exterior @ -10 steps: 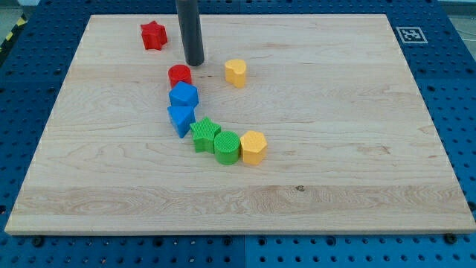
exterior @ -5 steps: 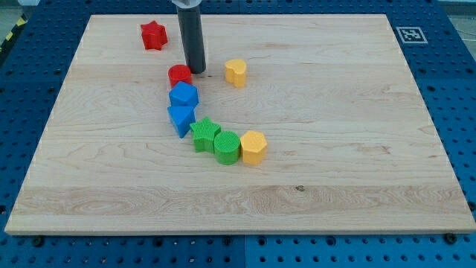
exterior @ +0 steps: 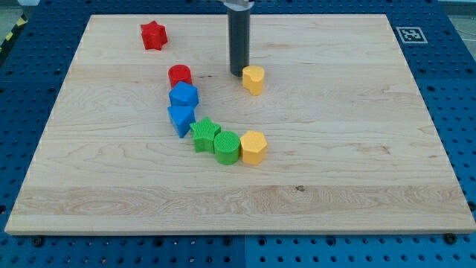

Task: Move the yellow heart diagonal to the yellow hexagon

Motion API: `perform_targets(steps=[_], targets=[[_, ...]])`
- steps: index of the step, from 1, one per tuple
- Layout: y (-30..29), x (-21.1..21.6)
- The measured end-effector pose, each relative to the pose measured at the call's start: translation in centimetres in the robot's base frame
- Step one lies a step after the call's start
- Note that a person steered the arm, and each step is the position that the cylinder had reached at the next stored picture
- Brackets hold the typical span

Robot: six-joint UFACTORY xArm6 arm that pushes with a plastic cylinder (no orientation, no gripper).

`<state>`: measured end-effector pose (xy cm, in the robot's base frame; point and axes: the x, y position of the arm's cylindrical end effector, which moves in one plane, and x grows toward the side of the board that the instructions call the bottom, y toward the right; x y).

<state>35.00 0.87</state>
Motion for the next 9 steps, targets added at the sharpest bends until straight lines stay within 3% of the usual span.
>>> perform_targets(steps=[5,6,9], targets=[[1.8,4.7],[4.1,6.9],[6.6,8.5]])
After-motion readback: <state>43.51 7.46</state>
